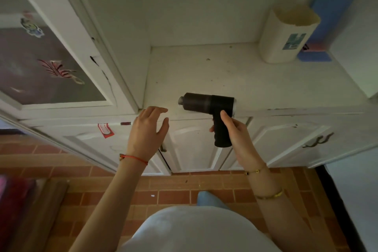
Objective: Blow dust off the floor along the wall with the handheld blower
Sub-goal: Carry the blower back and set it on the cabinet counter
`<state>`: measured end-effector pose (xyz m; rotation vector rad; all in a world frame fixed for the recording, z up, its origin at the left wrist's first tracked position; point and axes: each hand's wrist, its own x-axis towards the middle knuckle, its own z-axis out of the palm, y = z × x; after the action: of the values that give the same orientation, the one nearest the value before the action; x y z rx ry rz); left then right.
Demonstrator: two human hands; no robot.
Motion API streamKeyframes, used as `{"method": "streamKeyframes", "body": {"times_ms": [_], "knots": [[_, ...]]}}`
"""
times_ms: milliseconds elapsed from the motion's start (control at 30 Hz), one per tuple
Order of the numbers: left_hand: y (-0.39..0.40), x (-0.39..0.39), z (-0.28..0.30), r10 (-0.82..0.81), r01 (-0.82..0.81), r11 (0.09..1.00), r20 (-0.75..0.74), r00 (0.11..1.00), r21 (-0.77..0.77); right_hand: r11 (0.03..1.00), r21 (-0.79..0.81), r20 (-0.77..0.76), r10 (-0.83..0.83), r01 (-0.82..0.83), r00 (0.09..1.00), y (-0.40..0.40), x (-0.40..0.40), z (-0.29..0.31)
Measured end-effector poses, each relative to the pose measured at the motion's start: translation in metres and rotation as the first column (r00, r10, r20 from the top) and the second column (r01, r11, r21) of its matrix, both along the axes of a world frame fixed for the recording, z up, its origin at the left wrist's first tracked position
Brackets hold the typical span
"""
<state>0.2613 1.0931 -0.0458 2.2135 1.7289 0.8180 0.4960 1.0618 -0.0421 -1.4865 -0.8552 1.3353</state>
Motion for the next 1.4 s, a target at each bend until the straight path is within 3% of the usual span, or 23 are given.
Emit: {"method": "streamKeyframes", "body": {"times_ms": [433,667,1167,1300,1400], "knots": [[0.116,0.019,0.003,0.079,-0.08,0.997,-0.055,0.995,-0.016,0.987,0.047,0.097,0.146,-0.151,0.984,0.179,-0.013,0.015],[0.177,0.031,0.0,0.059,-0.068,0.995,-0.119,0.991,-0.073,0.989,0.021,0.048,0.148,-0.149,0.988,0.261,-0.036,0.004],[0.244,0.026,-0.016,0.1,-0.102,0.989,-0.02,0.995,-0.111,0.98,-0.06,0.04,0.192,-0.189,0.981,0.336,-0.061,-0.024],[0.26,0.022,-0.018,0.142,-0.143,0.983,-0.022,0.99,-0.118,0.978,-0.071,0.152,0.203,-0.194,0.967,0.348,-0.064,-0.024],[0.267,0.019,-0.016,0.171,-0.172,0.976,-0.016,0.985,-0.136,0.981,-0.092,0.387,0.192,-0.169,0.902,0.348,-0.066,-0.012]]}}
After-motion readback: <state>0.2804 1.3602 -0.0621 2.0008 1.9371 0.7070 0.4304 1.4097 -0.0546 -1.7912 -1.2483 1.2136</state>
